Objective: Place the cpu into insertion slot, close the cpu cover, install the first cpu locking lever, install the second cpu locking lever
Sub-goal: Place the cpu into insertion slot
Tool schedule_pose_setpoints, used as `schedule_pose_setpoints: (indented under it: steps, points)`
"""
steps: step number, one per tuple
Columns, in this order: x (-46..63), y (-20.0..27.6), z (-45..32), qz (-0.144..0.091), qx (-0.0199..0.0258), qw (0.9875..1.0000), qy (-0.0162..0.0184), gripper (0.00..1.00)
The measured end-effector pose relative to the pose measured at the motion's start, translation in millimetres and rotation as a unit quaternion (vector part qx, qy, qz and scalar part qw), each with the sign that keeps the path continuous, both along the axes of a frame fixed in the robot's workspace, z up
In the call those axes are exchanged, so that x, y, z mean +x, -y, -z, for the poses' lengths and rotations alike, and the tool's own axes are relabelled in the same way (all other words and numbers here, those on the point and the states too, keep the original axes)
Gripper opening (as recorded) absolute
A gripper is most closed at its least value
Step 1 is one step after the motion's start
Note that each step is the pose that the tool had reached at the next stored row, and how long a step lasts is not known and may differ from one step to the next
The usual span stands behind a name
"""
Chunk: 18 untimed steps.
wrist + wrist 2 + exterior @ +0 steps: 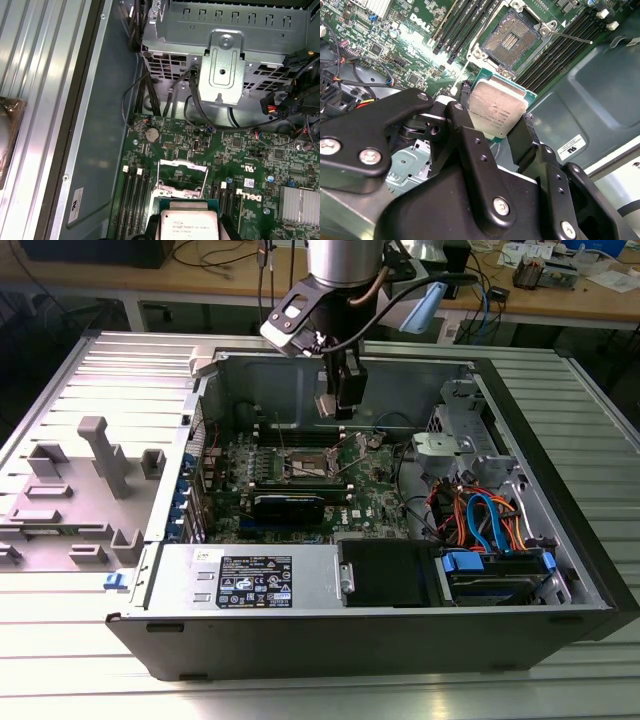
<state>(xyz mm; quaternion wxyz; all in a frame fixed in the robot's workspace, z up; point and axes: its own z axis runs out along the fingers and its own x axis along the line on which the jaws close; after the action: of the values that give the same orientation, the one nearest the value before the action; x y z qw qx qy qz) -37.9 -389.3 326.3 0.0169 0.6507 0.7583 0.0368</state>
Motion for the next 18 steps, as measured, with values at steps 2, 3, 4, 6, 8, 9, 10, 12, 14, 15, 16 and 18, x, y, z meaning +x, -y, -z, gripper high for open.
schedule_pose_setpoints:
  steps: [2,3,4,6,8,9,10,12,14,15,16,18]
  points:
    - [0.0,0.4,2.0,0.0,-0.0001,1.0,0.0,0.55]
    - [0.0,0.4,2.8,0.0,-0.0001,1.0,-0.0001,0.55]
    - [0.0,0.4,3.7,0.001,-0.0001,1.0,0.0,0.55]
    - [-0.3,0.4,7.0,0.007,-0.0001,1.0,0.0,0.55]
    - [-0.4,0.4,10.2,0.017,-0.0002,0.9999,-0.0002,0.55]
    - [-0.5,0.4,11.7,0.02,-0.0003,0.9998,-0.0002,0.55]
    - [-0.9,0.4,12.9,0.022,-0.0002,0.9998,-0.0003,0.55]
    - [-3.3,0.5,14.7,0.024,-0.0003,0.9997,-0.0006,0.55]
    - [-7.7,0.5,16.9,0.026,-0.0003,0.9997,-0.0014,0.55]
    - [-8.3,0.5,17.8,0.027,-0.0003,0.9996,-0.0037,0.55]
    - [-8.4,0.5,18.2,0.028,-0.0003,0.9996,-0.0053,0.55]
    - [-8.5,0.5,18.8,0.029,-0.0004,0.9996,-0.0065,0.55]
